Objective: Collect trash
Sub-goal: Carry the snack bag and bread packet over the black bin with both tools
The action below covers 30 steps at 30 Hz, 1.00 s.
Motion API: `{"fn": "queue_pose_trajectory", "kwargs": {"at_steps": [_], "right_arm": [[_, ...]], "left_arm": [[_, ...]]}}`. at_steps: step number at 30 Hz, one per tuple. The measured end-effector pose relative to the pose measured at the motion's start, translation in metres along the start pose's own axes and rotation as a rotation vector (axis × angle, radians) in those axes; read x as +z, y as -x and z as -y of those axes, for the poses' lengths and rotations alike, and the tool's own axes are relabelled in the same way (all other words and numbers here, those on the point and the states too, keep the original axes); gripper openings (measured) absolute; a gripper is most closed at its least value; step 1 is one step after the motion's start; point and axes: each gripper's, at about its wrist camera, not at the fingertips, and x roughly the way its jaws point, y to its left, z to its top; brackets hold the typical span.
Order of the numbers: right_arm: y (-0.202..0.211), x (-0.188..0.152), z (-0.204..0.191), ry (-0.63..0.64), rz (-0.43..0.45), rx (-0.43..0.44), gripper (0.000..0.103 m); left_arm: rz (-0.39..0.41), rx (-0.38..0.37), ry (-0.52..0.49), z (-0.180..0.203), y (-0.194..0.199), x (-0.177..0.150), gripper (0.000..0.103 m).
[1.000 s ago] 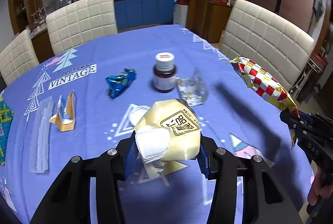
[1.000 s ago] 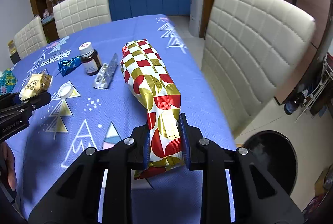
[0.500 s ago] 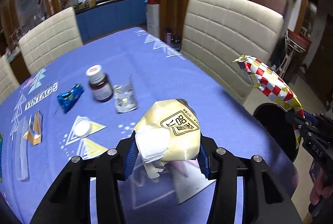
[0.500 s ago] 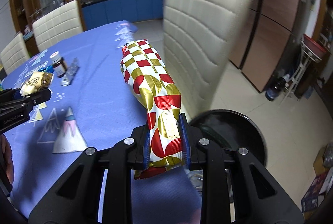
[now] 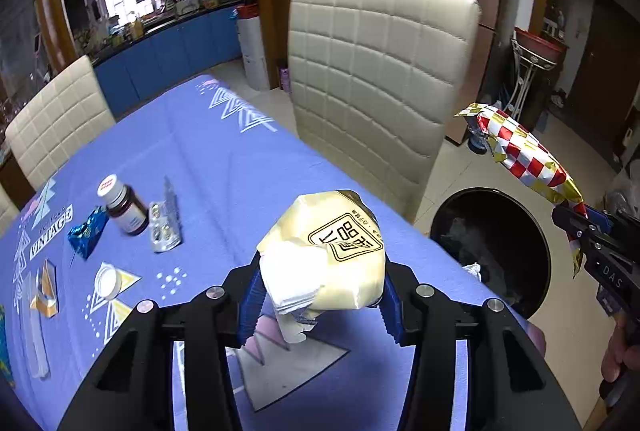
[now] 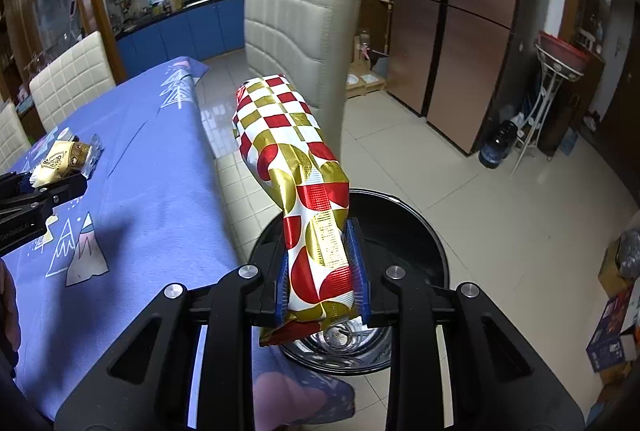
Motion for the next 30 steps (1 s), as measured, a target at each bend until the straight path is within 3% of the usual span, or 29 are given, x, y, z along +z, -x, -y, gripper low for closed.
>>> {"fn": "queue_pose_trajectory", "kwargs": {"at_steps": [30], "right_arm": [[0.005,-0.01,0.054,-0.077,0.014,-0.002,0.029]], "left_arm": [[0.009,-0.061,-0.115,0.074,-0.013,0.023,0.049]]}}
